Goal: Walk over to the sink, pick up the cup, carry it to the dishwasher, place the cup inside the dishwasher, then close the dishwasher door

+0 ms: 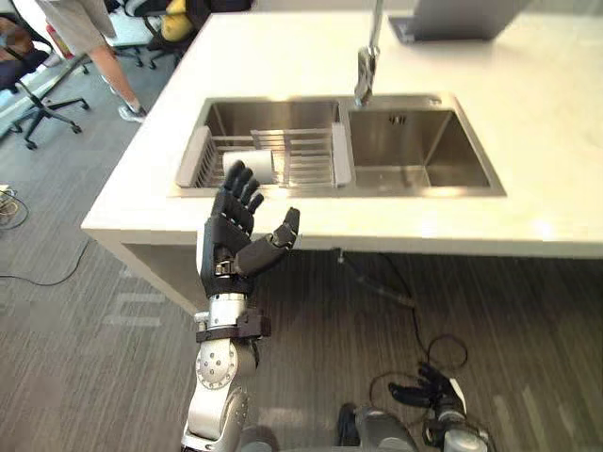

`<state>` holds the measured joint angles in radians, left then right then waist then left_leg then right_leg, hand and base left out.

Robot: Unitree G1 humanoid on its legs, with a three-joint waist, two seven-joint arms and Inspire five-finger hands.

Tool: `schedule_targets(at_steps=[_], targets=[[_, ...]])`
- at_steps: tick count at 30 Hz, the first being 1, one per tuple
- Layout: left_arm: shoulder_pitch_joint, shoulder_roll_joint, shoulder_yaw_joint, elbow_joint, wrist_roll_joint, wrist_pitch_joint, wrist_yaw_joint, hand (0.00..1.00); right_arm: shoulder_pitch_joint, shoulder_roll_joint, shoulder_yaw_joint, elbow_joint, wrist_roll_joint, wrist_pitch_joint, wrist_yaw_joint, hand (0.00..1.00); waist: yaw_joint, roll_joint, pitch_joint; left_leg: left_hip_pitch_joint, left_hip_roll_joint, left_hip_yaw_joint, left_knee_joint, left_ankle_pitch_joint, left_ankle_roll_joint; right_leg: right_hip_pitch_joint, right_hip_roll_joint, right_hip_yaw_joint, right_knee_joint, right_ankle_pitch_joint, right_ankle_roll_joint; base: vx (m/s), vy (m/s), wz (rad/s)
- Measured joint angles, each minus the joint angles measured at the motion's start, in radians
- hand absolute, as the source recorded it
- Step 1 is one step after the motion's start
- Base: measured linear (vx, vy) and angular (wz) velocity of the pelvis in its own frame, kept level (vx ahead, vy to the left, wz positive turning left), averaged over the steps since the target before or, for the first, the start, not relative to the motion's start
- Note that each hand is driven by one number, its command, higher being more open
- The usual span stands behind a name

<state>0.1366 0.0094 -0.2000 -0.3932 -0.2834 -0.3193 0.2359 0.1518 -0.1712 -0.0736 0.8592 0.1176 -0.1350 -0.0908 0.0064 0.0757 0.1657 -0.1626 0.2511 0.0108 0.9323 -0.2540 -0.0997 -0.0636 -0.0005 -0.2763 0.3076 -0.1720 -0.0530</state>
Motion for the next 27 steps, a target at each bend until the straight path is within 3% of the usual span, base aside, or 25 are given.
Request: schedule_targets(at_steps=[3, 5, 6, 7, 9, 12, 14, 15, 16, 17, 18, 19, 21, 23, 24, 25, 26, 27], targets=[[0.0, 0.0, 0.026, -0.04, 0.0, -0.05, 0.009, 0.9, -0.016, 0.0, 0.001, 0.043, 0.006, -0.002, -0.006, 0.9, 0.01, 0.006, -0.002, -0.077, -0.027, 0.071, -0.086, -0.035, 0.054, 0.068, -0.007, 0.013, -0.069, 0.003, 0.008, 0.18, 0.078, -0.02], [0.0, 0.002, 0.044, -0.039, 0.0, -0.06, 0.009, 0.9, -0.033, 0.0, 0.005, 0.066, 0.01, -0.002, -0.006, 0.9, 0.017, 0.004, 0.0, -0.095, -0.084, 0.087, -0.269, -0.03, 0.056, 0.084, -0.034, 0.036, -0.086, -0.002, 0.03, 0.18, 0.164, -0.23], [0.0, 0.0, 0.047, -0.036, 0.002, -0.06, 0.01, 0.9, -0.034, -0.004, 0.007, 0.066, 0.01, -0.002, -0.005, 0.9, 0.02, 0.008, 0.0, -0.095, -0.123, 0.086, -0.443, 0.016, 0.047, 0.082, -0.051, 0.054, -0.083, -0.011, 0.061, 0.27, 0.262, -0.5], [0.0, -0.004, 0.049, -0.032, 0.011, -0.061, 0.013, 0.9, -0.037, -0.014, 0.025, 0.068, 0.009, -0.001, -0.003, 0.9, 0.035, 0.03, -0.002, -0.062, -0.132, 0.097, -0.569, 0.147, 0.067, 0.081, -0.046, 0.088, -0.077, -0.022, 0.096, 0.23, 0.225, -0.62], [-0.002, 0.012, 0.066, -0.021, 0.034, -0.056, 0.029, 0.9, -0.046, 0.001, 0.049, 0.062, 0.009, -0.001, 0.004, 0.9, 0.037, -0.001, 0.001, -0.035, -0.172, 0.139, -0.618, 0.143, 0.078, 0.085, -0.071, 0.16, -0.107, -0.012, 0.12, 0.27, 0.168, -0.39], [0.001, 0.017, 0.088, 0.005, 0.089, -0.036, 0.053, 0.9, -0.054, 0.004, 0.049, 0.062, 0.006, -0.001, 0.003, 0.9, 0.036, -0.009, -0.001, -0.037, -0.2, 0.175, -0.6, 0.115, 0.128, 0.104, -0.099, 0.192, -0.168, 0.002, 0.145, 0.33, 0.147, -0.23], [0.01, 0.021, 0.094, 0.005, 0.099, -0.021, 0.07, 0.9, -0.064, 0.006, 0.049, 0.064, 0.005, -0.001, 0.003, 0.9, 0.036, -0.012, -0.001, -0.011, -0.209, 0.196, -0.591, 0.081, 0.139, 0.105, -0.115, 0.219, -0.135, -0.01, 0.165, 0.29, 0.113, -0.32], [0.011, 0.026, 0.091, 0.005, 0.114, -0.016, 0.071, 0.9, -0.067, 0.008, 0.048, 0.063, 0.002, -0.002, 0.003, 0.9, 0.033, -0.013, -0.001, 0.024, -0.215, 0.205, -0.606, 0.06, 0.139, 0.071, -0.126, 0.233, -0.019, -0.045, 0.216, 0.15, 0.05, -0.15], [0.011, 0.033, 0.084, 0.007, 0.12, -0.016, 0.07, 0.9, -0.068, 0.01, 0.048, 0.063, -0.002, -0.002, 0.003, 0.9, 0.032, -0.017, 0.0, 0.044, -0.219, 0.208, -0.615, 0.055, 0.14, 0.043, -0.133, 0.243, 0.065, -0.061, 0.244, 0.23, 0.064, -0.11], [0.012, 0.059, 0.068, 0.008, 0.133, -0.015, 0.069, 0.9, -0.065, 0.019, 0.049, 0.064, -0.003, -0.002, 0.005, 0.9, 0.029, -0.032, 0.002, 0.089, -0.231, 0.211, -0.639, 0.049, 0.142, -0.02, -0.152, 0.253, 0.253, -0.069, 0.306, 0.28, 0.047, 0.06], [0.012, 0.091, 0.053, 0.009, 0.15, -0.015, 0.068, 0.9, -0.063, 0.029, 0.051, 0.064, -0.003, -0.002, 0.007, 0.9, 0.02, -0.05, 0.0, 0.128, -0.239, 0.203, -0.656, 0.037, 0.144, -0.079, -0.167, 0.252, 0.404, -0.046, 0.314, 0.29, 0.025, 0.13], [0.013, 0.101, 0.044, 0.009, 0.156, -0.015, 0.068, 0.9, -0.059, 0.032, 0.053, 0.064, -0.004, -0.002, 0.008, 0.9, 0.017, -0.056, -0.003, 0.14, -0.239, 0.197, -0.658, 0.029, 0.142, -0.1, -0.174, 0.249, 0.463, -0.036, 0.32, 0.25, -0.034, 0.21], [0.024, 0.117, 0.032, 0.012, 0.167, -0.014, 0.068, 0.9, -0.055, 0.039, 0.06, 0.063, -0.004, -0.002, 0.01, 0.9, 0.006, -0.072, -0.013, 0.171, -0.228, 0.179, -0.663, 0.007, 0.127, -0.174, -0.174, 0.22, 0.549, -0.097, 0.222, 0.24, -0.087, 0.2], [0.023, 0.115, 0.027, 0.024, 0.167, -0.012, 0.068, 0.9, -0.056, 0.037, 0.056, 0.06, -0.001, -0.001, 0.011, 0.9, -0.005, -0.069, -0.012, 0.182, -0.209, 0.156, -0.668, 0.003, 0.119, -0.232, -0.153, 0.207, 0.5, -0.135, 0.158, 0.19, -0.143, 0.26], [0.022, 0.115, 0.024, 0.032, 0.168, -0.012, 0.068, 0.9, -0.057, 0.036, 0.055, 0.057, -0.003, -0.001, 0.012, 0.9, -0.007, -0.069, -0.012, 0.181, -0.203, 0.144, -0.662, 0.002, 0.117, -0.244, -0.143, 0.208, 0.447, -0.139, 0.147, 0.21, -0.204, 0.4], [0.021, 0.12, 0.018, 0.052, 0.169, -0.01, 0.068, 0.9, -0.043, 0.034, 0.056, 0.047, -0.003, -0.002, 0.014, 0.9, -0.01, -0.081, -0.018, 0.173, -0.203, 0.127, -0.627, -0.011, 0.095, -0.228, -0.126, 0.213, 0.252, -0.073, 0.129, 0.23, -0.221, 0.42], [0.022, 0.119, 0.014, 0.071, 0.18, -0.003, 0.066, 0.9, -0.028, 0.021, 0.056, 0.04, -0.004, -0.004, 0.011, 0.9, -0.014, -0.076, -0.02, 0.175, -0.199, 0.108, -0.594, -0.036, 0.064, -0.213, -0.125, 0.208, 0.204, -0.031, 0.113, 0.25, -0.224, 0.38], [0.026, 0.103, 0.014, 0.09, 0.198, 0.013, 0.064, 0.9, -0.025, 0.004, 0.053, 0.043, -0.003, -0.003, 0.009, 0.9, -0.011, -0.048, -0.031, 0.173, -0.173, 0.097, -0.577, -0.041, 0.059, -0.195, -0.103, 0.197, 0.191, -0.027, 0.105, 0.3, -0.23, 0.1]])
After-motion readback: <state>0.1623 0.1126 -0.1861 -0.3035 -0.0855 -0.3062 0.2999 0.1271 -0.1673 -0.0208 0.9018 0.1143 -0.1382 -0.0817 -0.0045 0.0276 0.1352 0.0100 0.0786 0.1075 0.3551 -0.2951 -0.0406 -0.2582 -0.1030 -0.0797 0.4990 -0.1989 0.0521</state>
